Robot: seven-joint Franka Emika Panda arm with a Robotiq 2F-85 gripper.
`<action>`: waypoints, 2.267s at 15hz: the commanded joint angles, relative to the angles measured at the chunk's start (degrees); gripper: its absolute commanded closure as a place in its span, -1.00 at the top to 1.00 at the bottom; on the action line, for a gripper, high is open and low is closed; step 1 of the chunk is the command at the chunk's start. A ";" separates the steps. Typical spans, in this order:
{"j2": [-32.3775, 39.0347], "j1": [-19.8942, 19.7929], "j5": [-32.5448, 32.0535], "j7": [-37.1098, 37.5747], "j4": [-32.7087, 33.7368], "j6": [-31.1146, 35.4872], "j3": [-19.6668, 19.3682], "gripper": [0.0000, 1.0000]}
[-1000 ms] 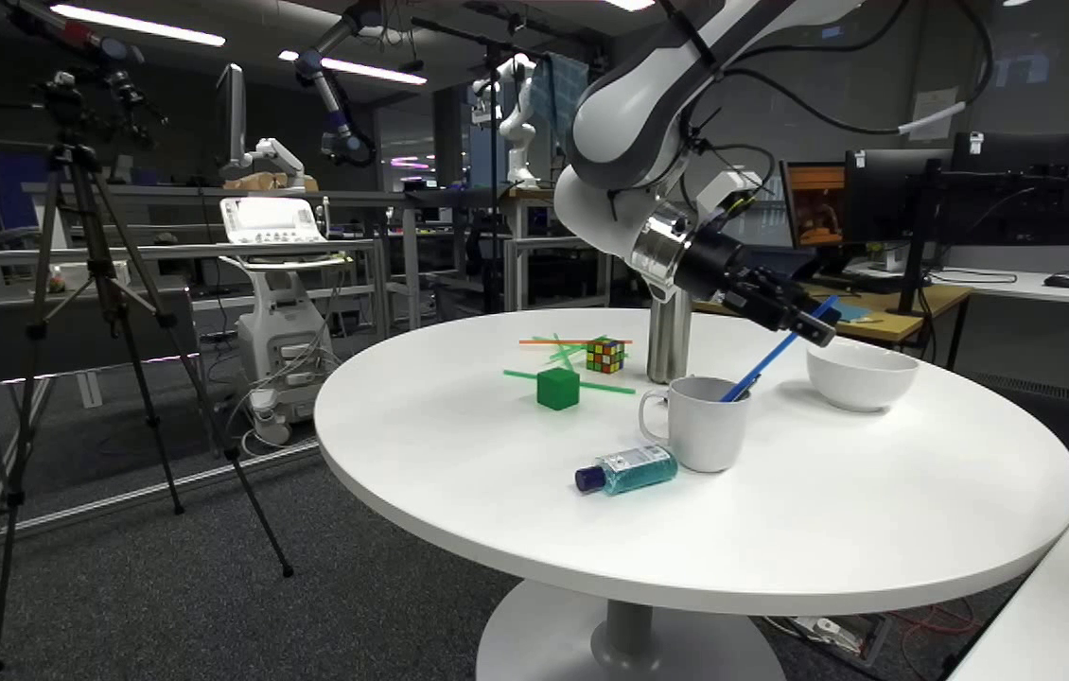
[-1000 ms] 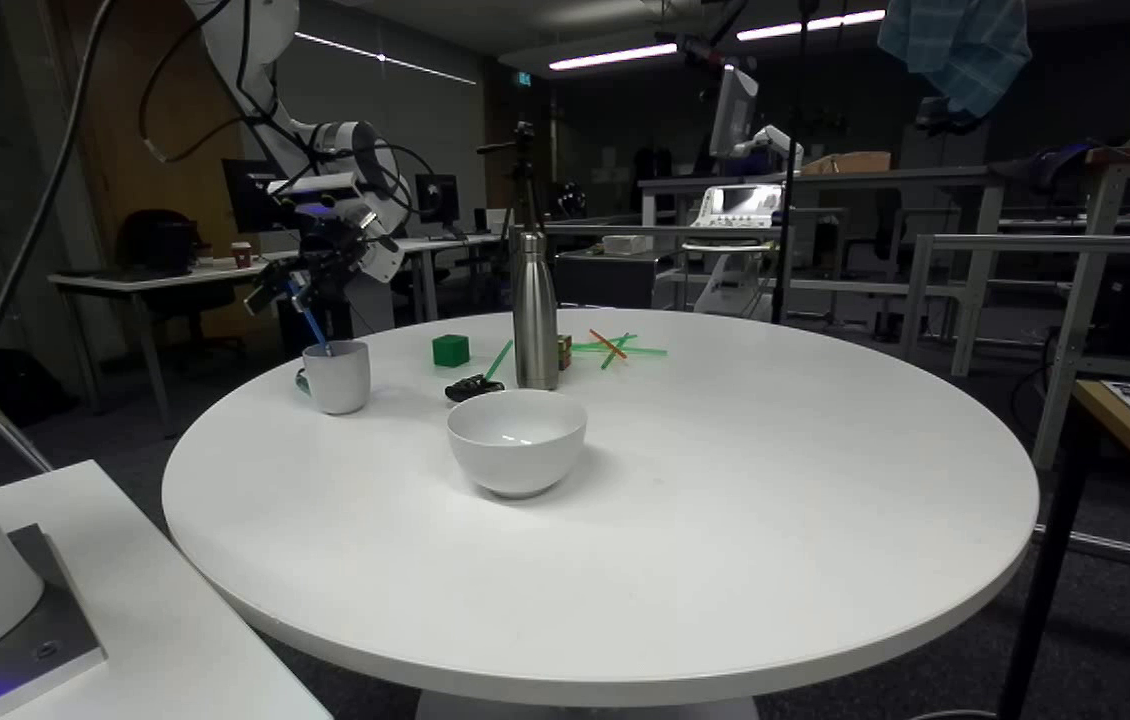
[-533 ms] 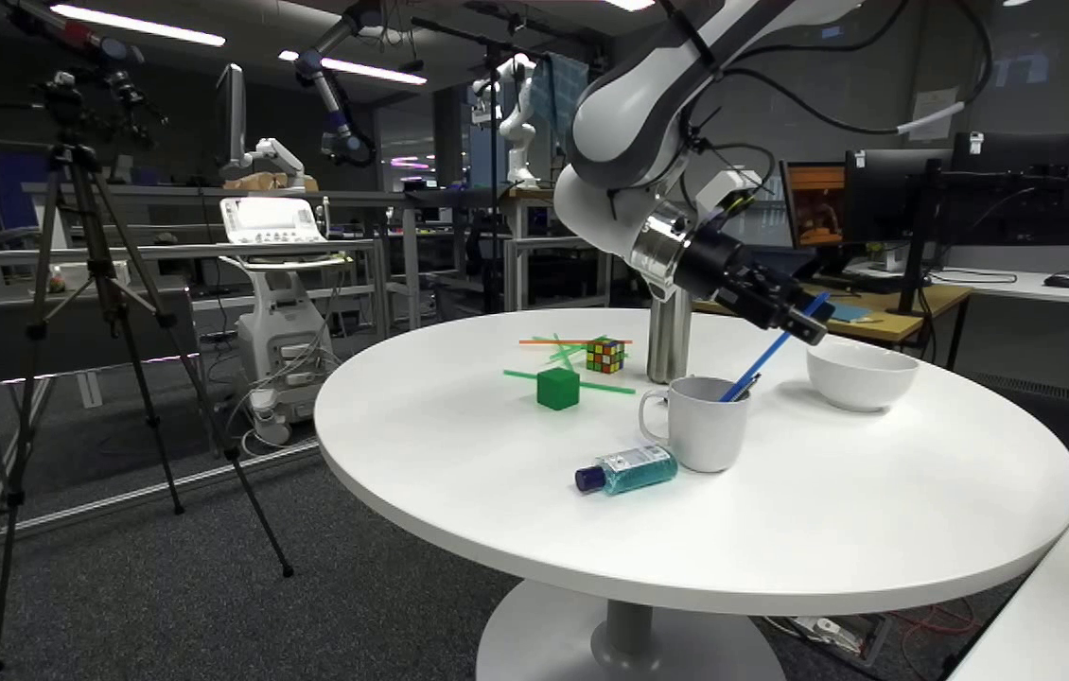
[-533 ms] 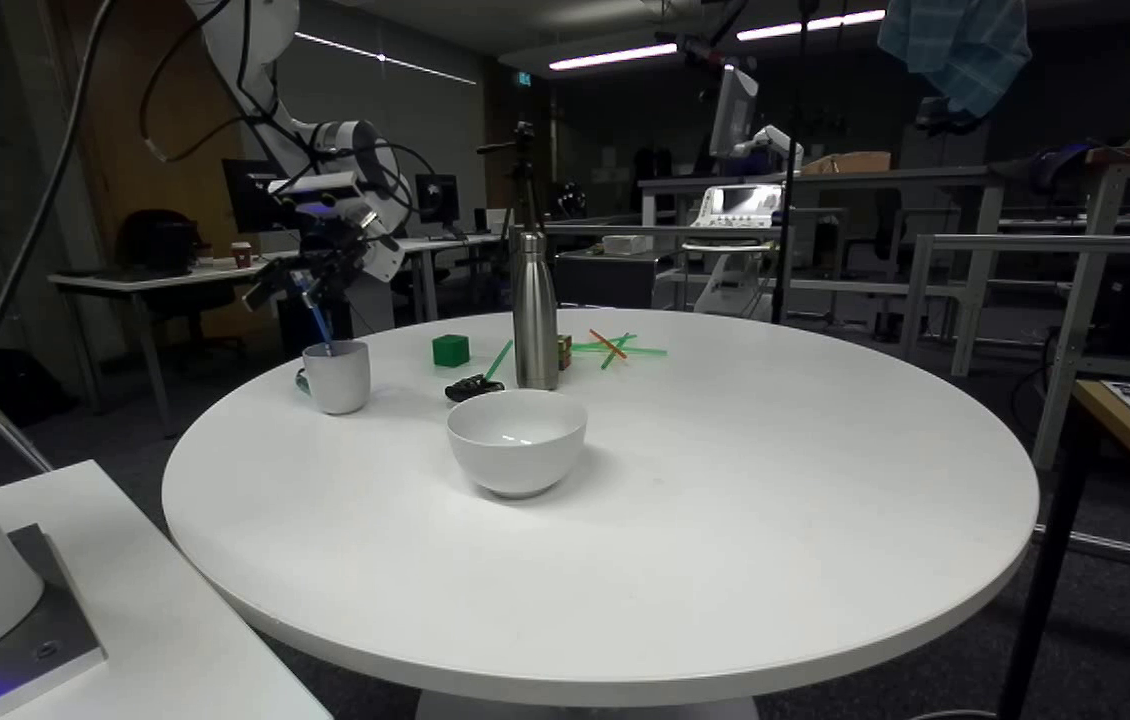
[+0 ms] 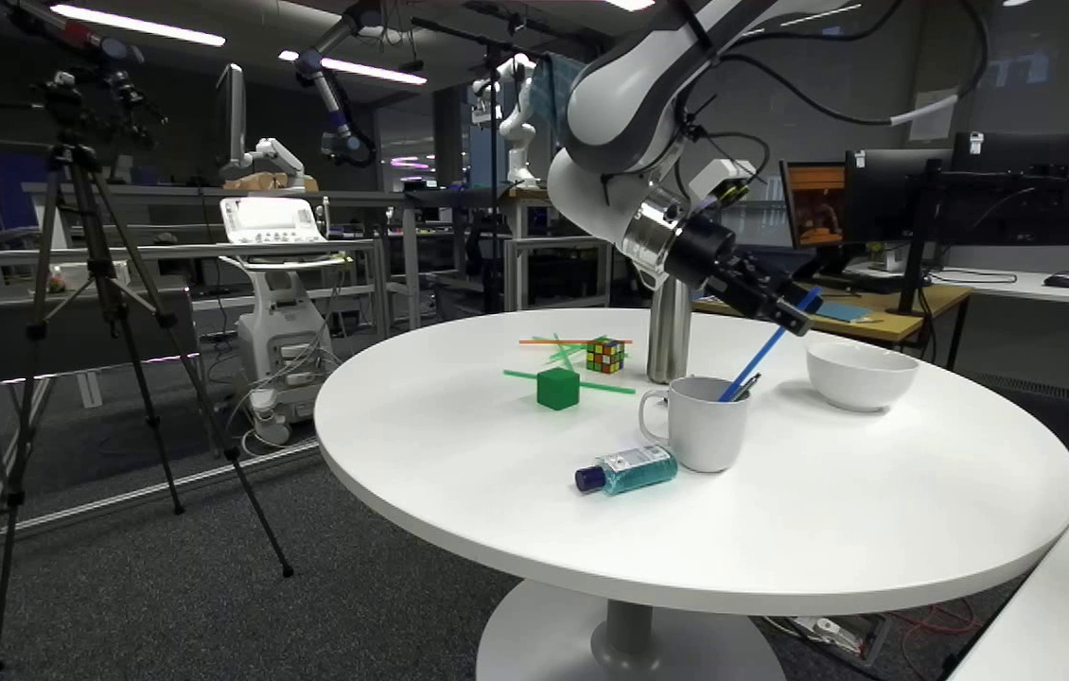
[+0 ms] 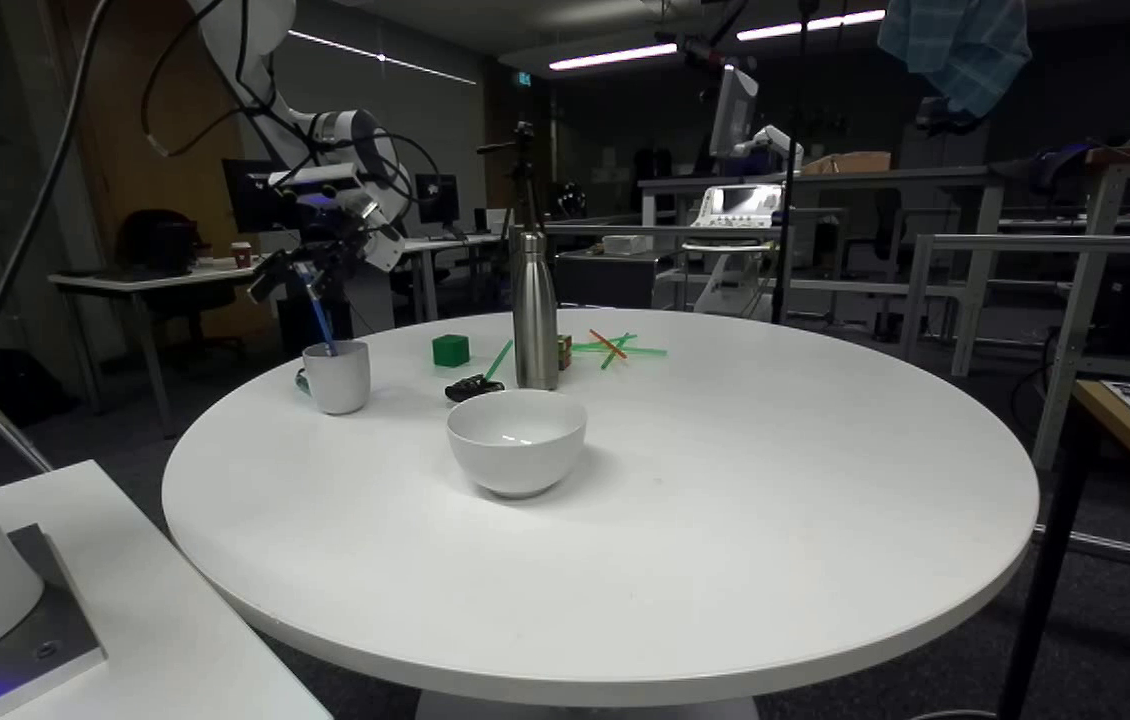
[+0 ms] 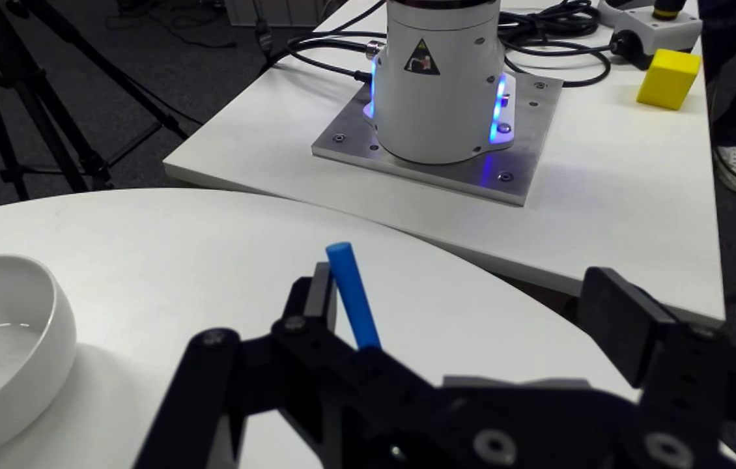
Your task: Put the blue straw in the mug cup
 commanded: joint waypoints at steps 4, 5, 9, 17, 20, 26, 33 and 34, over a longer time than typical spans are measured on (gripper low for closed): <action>-6.30 1.12 -0.33 -0.02 0.75 -0.57 0.59 1.00; -7.35 1.25 -0.39 -0.08 0.80 -0.51 0.78 1.00; -11.49 1.56 -0.38 -0.36 0.80 0.18 1.57 1.00; -23.30 1.84 -0.80 -1.62 -1.24 4.54 3.86 1.00; -27.12 1.88 -0.91 -2.31 -1.65 5.85 4.74 1.00; -33.93 2.11 -1.57 -4.57 -3.46 8.35 6.16 1.00; -39.99 3.04 -2.08 -6.72 -5.75 10.21 6.90 1.00; -40.57 3.07 -2.15 -6.79 -5.85 10.20 6.96 1.00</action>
